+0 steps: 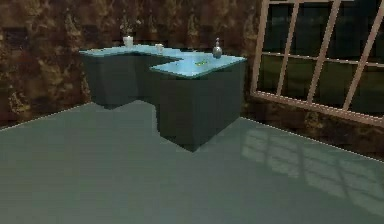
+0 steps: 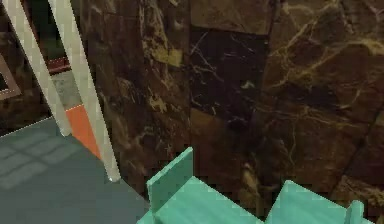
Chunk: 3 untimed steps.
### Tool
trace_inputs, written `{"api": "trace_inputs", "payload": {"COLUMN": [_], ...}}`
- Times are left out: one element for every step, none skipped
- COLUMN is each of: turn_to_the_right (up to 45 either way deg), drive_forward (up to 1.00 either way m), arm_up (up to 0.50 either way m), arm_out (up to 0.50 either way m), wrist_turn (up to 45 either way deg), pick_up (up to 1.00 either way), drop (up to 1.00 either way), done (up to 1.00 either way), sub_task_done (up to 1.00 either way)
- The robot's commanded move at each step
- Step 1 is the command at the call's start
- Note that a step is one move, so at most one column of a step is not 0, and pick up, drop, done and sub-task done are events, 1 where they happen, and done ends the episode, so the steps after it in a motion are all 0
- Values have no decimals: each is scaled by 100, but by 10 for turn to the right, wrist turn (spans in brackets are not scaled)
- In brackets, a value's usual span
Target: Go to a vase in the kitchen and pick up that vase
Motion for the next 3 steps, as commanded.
{"api": "trace_inputs", "payload": {"turn_to_the_right": [-450, -30, 0], "drive_forward": [0, 0, 30], "arm_up": [0, 0, 0], "arm_out": [0, 0, 0], "wrist_turn": [0, 0, 0], "pick_up": [0, 0, 0], "drop": [0, 0, 0], "done": [0, 0, 0], "sub_task_done": [0, 0, 0]}}
